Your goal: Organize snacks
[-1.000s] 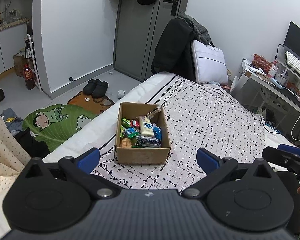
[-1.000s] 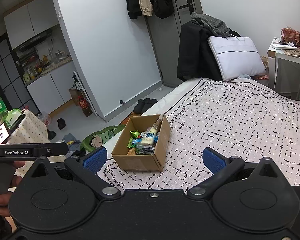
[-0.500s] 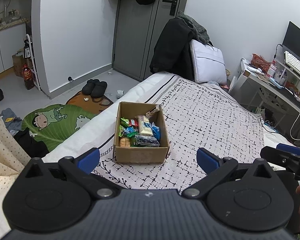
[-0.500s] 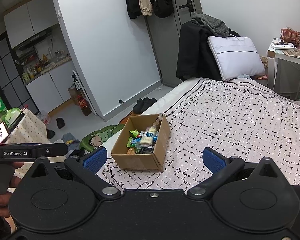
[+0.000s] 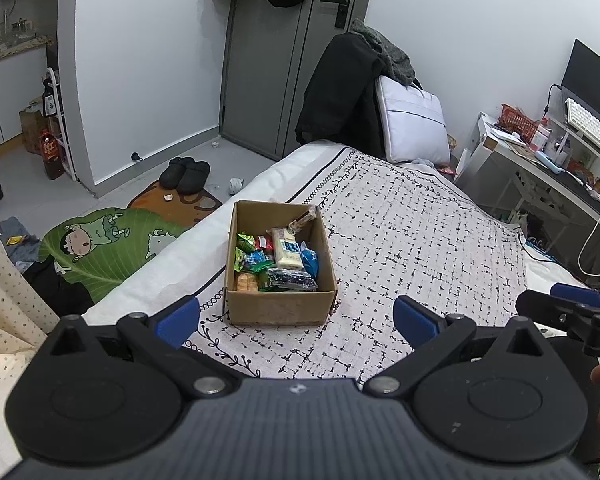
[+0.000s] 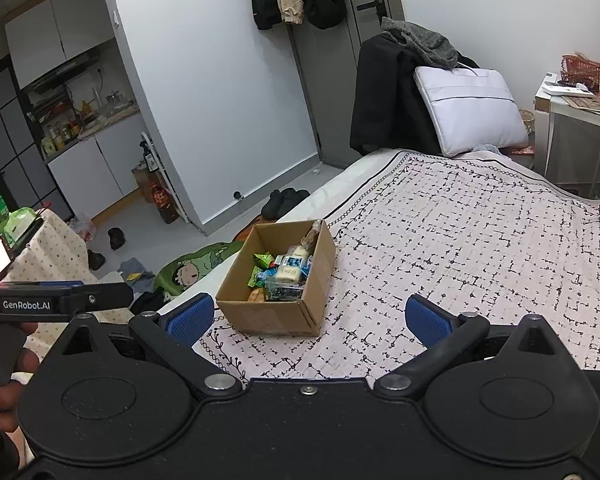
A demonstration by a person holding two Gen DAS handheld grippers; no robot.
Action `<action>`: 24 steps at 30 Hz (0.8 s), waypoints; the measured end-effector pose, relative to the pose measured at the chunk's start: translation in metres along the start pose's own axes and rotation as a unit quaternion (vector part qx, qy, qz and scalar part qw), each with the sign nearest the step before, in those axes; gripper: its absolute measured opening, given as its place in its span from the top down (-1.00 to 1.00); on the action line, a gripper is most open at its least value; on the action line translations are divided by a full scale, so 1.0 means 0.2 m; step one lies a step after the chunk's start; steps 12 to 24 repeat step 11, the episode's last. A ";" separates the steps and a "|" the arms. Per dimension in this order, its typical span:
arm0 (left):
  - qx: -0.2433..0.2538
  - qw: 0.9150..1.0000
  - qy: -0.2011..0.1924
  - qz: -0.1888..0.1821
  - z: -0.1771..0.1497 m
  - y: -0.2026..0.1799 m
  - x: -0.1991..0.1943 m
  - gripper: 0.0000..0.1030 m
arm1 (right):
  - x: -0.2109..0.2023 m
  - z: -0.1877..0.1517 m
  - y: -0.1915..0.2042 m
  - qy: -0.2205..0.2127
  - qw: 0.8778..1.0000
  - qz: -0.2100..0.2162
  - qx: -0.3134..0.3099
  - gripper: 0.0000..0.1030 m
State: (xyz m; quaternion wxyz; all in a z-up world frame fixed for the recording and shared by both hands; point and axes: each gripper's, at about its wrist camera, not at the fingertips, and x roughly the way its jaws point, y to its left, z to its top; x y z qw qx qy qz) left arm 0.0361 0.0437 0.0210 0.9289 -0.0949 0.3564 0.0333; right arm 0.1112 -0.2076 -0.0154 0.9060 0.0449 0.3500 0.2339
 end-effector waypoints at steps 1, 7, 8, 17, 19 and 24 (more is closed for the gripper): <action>0.000 1.000 0.000 0.001 0.00 0.00 0.00 -0.99 | 0.00 0.00 0.00 0.001 1.000 0.000 0.000 -1.00; 0.004 1.000 -0.002 0.000 0.00 -0.02 0.00 -0.99 | 0.00 0.00 -0.03 0.000 1.000 0.001 0.005 -1.00; 0.006 1.000 -0.002 0.000 0.00 -0.02 0.00 -0.99 | 0.00 0.00 -0.03 0.000 1.000 0.001 0.006 -1.00; 0.008 1.000 0.000 0.000 0.00 -0.03 0.00 -0.99 | 0.00 0.00 -0.03 0.000 1.000 0.001 0.010 -1.00; 0.008 1.000 0.000 0.000 0.00 -0.03 0.00 -0.99 | 0.00 0.00 -0.03 0.000 1.000 0.001 0.010 -1.00; 0.008 1.000 0.000 0.000 0.00 -0.03 0.00 -0.99 | 0.00 0.00 -0.03 0.000 1.000 0.001 0.010 -1.00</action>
